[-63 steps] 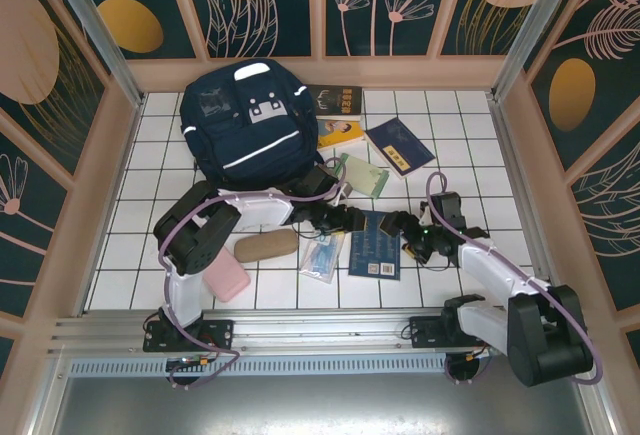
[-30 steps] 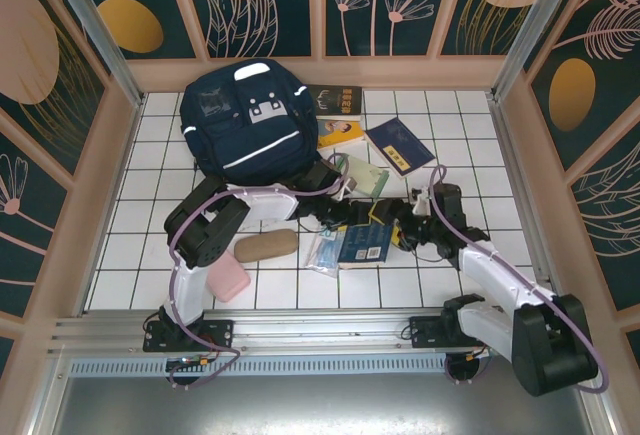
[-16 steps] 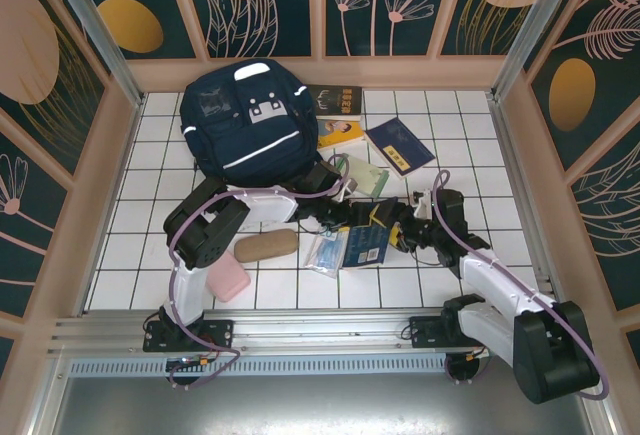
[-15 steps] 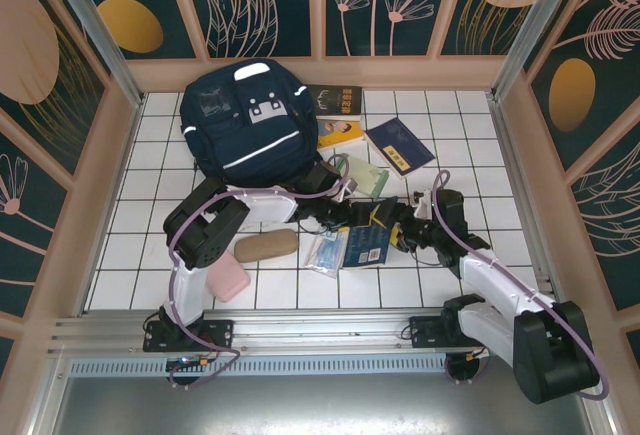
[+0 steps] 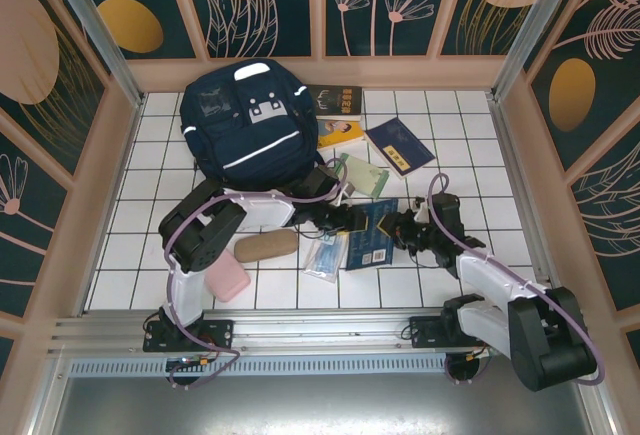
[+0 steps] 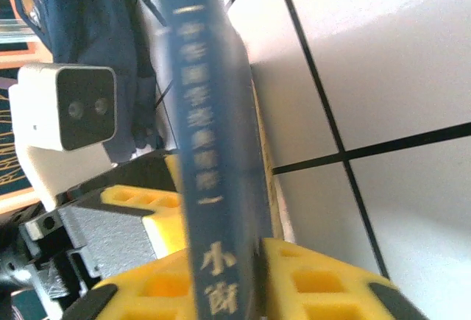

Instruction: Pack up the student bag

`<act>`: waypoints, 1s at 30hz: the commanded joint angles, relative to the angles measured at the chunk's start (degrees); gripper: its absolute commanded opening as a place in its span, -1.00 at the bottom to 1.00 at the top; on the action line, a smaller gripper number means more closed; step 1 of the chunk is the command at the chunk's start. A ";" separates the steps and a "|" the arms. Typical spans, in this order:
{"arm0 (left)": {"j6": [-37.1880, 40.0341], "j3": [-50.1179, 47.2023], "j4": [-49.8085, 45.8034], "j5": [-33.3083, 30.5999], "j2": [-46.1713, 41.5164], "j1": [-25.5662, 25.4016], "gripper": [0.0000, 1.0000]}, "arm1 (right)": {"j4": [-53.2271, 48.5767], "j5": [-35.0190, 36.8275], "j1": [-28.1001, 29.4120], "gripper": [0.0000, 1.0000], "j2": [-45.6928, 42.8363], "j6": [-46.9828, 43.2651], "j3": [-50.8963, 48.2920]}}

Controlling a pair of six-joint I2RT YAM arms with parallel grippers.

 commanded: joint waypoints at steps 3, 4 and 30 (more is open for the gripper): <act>7.29 3.55 -12.15 -7.88 -6.01 -0.72 0.11 | 1.21 3.46 -0.36 -1.00 -2.46 -3.09 -0.78; 9.43 5.22 -15.10 -10.39 -7.46 -0.72 0.14 | 0.22 4.18 -0.43 -1.00 -3.55 -4.14 -0.62; 42.01 15.79 -36.58 -51.78 -6.98 17.88 0.43 | -15.45 5.64 1.06 -1.00 -2.20 -21.42 8.87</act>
